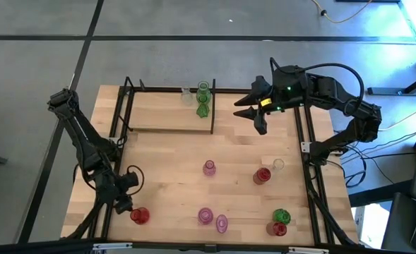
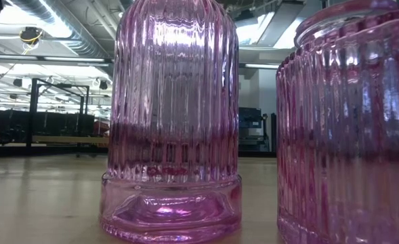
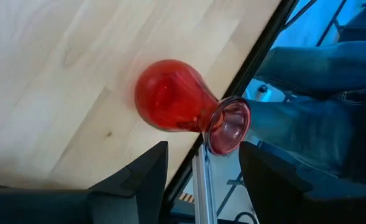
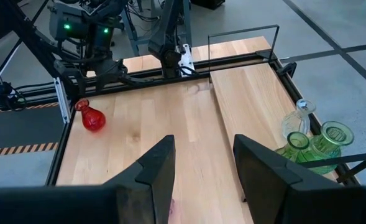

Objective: Sort vases onto shelf
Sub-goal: Put the bottom left red vase on the shelf

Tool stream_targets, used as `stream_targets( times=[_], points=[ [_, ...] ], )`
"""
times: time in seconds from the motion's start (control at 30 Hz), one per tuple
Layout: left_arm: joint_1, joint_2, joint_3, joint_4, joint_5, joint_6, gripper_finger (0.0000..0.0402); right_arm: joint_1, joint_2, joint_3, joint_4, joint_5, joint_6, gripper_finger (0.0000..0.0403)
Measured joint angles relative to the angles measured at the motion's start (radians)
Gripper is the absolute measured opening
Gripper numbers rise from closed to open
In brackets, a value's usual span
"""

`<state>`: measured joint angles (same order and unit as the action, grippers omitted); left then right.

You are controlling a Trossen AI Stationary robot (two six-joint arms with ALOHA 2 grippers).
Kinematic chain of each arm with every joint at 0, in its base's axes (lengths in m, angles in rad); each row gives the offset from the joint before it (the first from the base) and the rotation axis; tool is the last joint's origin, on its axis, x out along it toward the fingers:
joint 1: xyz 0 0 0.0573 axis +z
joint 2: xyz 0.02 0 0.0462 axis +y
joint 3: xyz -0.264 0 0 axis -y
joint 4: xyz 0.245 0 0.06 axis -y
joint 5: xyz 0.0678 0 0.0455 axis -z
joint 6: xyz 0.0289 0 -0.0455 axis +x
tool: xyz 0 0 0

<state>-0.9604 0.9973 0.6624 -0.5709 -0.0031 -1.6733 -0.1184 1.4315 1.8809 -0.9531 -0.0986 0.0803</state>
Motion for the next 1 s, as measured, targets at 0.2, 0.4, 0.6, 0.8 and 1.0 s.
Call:
stream_targets(
  times=[0.2, 0.4, 0.6, 0.8, 1.0],
  points=[
    [0.013, 0.004, 0.000, 0.000, -0.032, 0.000, 0.0192, 0.000, 0.000, 0.000, 0.000, -0.019, 0.006, 0.0156],
    [0.025, 0.004, 0.000, 0.003, -0.033, 0.015, 0.0192, 0.000, 0.000, 0.000, 0.000, -0.026, 0.019, 0.0156],
    [0.025, 0.041, 0.001, 0.007, -0.015, 0.026, 0.0192, 0.000, 0.000, 0.000, 0.000, -0.027, 0.021, 0.0156],
    [0.025, 0.068, 0.001, 0.011, 0.019, 0.027, 0.0192, 0.000, 0.000, 0.000, 0.000, -0.026, 0.023, 0.0156],
    [0.025, 0.080, 0.001, 0.021, 0.022, 0.027, 0.0192, 0.000, 0.000, 0.000, 0.001, -0.027, 0.023, 0.0156]
  ],
)
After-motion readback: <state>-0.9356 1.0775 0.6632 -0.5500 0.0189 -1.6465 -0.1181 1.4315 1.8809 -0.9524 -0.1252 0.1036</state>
